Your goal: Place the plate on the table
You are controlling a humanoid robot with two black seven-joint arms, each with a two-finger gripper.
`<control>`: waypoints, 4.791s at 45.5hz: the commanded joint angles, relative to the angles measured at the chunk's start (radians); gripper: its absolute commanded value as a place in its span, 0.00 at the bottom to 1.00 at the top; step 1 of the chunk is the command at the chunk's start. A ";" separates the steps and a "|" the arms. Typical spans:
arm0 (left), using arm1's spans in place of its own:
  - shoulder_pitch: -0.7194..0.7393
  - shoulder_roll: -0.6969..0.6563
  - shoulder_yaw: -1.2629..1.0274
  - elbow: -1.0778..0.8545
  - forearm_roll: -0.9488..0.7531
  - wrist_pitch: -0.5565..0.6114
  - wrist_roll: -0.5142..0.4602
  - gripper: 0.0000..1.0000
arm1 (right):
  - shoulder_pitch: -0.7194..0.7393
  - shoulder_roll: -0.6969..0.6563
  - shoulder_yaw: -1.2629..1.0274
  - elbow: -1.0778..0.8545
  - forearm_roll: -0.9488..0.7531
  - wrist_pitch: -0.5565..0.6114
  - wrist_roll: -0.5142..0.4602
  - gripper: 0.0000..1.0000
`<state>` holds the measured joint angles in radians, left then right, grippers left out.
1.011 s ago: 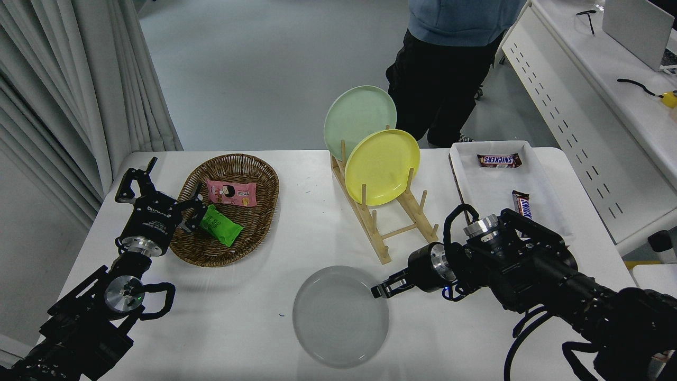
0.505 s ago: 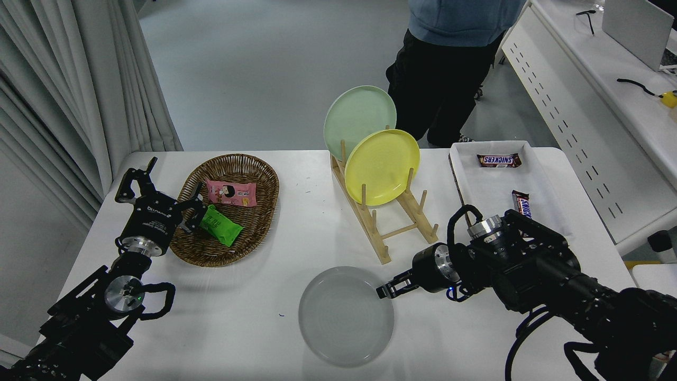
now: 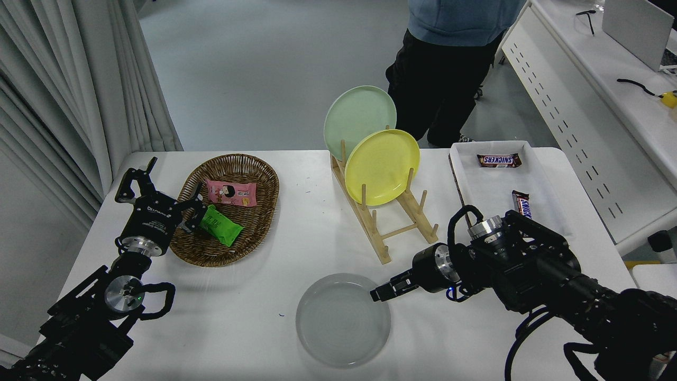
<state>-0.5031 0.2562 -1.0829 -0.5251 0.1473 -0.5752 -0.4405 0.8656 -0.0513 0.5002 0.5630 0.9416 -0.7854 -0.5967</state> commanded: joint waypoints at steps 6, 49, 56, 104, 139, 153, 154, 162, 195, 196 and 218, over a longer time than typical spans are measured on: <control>0.000 0.000 0.000 -0.001 0.000 0.000 0.000 1.00 | 0.020 -0.028 0.006 0.172 0.026 0.000 -0.015 1.00; 0.000 0.000 0.000 0.000 0.000 0.000 0.000 1.00 | 0.125 -0.390 0.011 0.683 -0.020 0.533 -0.005 1.00; 0.000 0.000 0.000 0.000 0.000 0.000 -0.001 1.00 | 0.122 -0.430 0.014 0.690 -0.021 0.782 -0.002 1.00; 0.000 0.000 0.000 0.000 0.000 0.000 0.000 1.00 | -0.128 -0.371 0.517 0.515 -0.644 0.851 0.541 1.00; 0.000 0.000 0.000 -0.001 0.000 0.000 0.000 1.00 | -0.408 -0.191 0.854 0.327 -1.107 0.969 0.646 1.00; 0.000 0.000 0.000 0.000 0.000 0.000 0.000 1.00 | -0.442 -0.134 0.910 0.210 -1.175 1.009 0.658 1.00; 0.000 0.000 0.000 0.000 0.000 0.000 0.000 1.00 | -0.442 -0.131 0.913 0.204 -1.175 1.020 0.666 1.00; 0.000 0.000 0.000 -0.001 0.000 0.000 0.000 1.00 | -0.445 -0.116 0.928 0.173 -1.175 1.058 0.721 1.00; 0.000 0.000 0.000 0.000 0.000 0.000 0.000 1.00 | -0.433 -0.068 0.874 0.067 -1.173 1.120 0.732 1.00; 0.000 0.000 0.000 0.000 0.000 0.000 0.000 1.00 | -0.430 -0.068 0.870 0.069 -1.169 1.120 0.730 1.00; 0.000 0.000 0.000 0.000 0.000 0.000 -0.001 1.00 | -0.410 -0.071 0.822 0.077 -1.161 1.187 0.732 1.00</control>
<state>-0.5031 0.2562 -1.0830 -0.5250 0.1473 -0.5752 -0.4407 0.4460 -0.1204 1.3383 0.6415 -0.2210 0.3771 0.1343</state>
